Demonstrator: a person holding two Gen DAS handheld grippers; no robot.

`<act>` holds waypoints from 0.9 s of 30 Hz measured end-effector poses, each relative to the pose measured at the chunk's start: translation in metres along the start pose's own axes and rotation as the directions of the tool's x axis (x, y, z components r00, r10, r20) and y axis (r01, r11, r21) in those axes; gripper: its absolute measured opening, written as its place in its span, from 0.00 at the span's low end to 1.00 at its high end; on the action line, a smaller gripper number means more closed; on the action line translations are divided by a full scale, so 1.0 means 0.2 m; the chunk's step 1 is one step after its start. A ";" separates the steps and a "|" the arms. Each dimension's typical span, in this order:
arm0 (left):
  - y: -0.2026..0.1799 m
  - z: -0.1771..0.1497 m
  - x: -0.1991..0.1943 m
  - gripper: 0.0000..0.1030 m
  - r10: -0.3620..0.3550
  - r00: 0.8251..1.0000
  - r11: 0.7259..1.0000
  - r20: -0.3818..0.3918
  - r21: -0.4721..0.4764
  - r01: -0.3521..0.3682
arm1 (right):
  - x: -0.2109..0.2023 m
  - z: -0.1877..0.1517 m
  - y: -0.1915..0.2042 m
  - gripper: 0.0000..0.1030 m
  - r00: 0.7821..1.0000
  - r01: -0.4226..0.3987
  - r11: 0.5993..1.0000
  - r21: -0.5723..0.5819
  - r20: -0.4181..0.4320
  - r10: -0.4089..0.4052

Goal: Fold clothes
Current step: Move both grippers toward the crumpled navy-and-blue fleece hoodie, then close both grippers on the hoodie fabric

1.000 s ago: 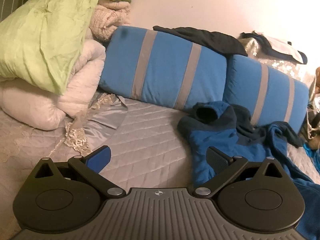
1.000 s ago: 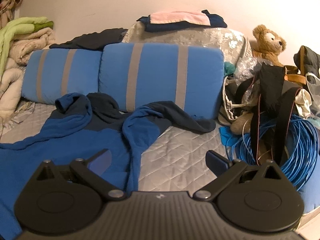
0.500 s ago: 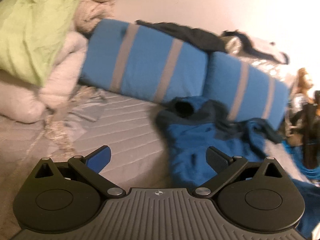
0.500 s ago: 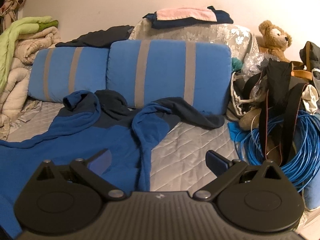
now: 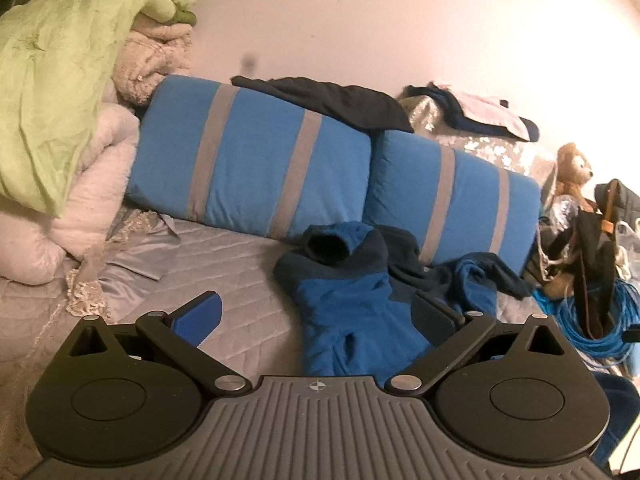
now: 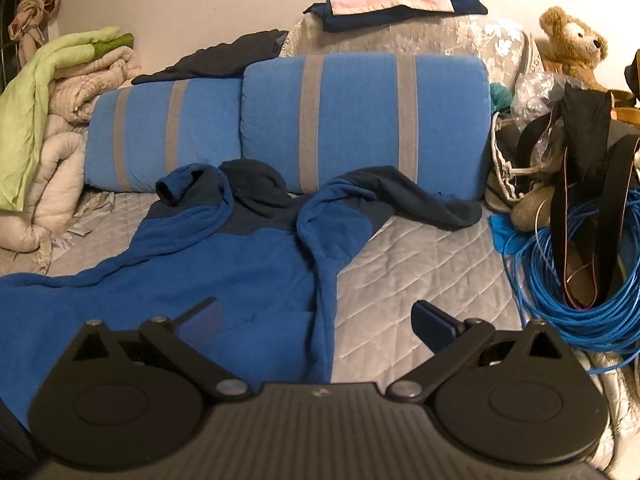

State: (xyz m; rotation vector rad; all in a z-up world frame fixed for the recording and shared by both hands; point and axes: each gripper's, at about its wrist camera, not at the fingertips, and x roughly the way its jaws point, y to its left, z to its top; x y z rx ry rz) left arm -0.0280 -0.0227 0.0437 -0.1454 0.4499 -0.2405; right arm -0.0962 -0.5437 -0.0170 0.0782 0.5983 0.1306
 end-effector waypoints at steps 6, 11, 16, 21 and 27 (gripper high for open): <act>-0.06 0.03 -0.04 1.00 -0.032 0.999 0.999 -0.004 0.026 0.032 | 0.00 0.01 0.02 1.00 0.998 -0.031 0.999 -0.015 -0.049 0.030; -0.11 0.03 -0.05 1.00 -0.041 0.999 0.995 0.002 0.086 0.040 | -0.01 0.02 0.02 1.00 0.997 -0.055 0.998 -0.022 -0.052 0.053; -0.05 0.03 -0.08 1.00 -0.026 0.999 0.999 0.021 0.031 0.025 | -0.04 0.03 -0.03 1.00 0.998 -0.044 0.999 -0.016 -0.044 0.044; 0.01 -0.03 -0.10 1.00 -0.076 0.997 0.997 0.000 0.005 0.076 | -0.08 -0.01 -0.09 1.00 0.998 -0.050 0.998 -0.023 -0.040 0.049; 0.13 -0.18 -0.06 1.00 -0.184 0.977 0.980 -0.112 -0.092 0.174 | -0.06 -0.11 -0.15 1.00 0.993 -0.089 0.996 0.024 -0.077 0.091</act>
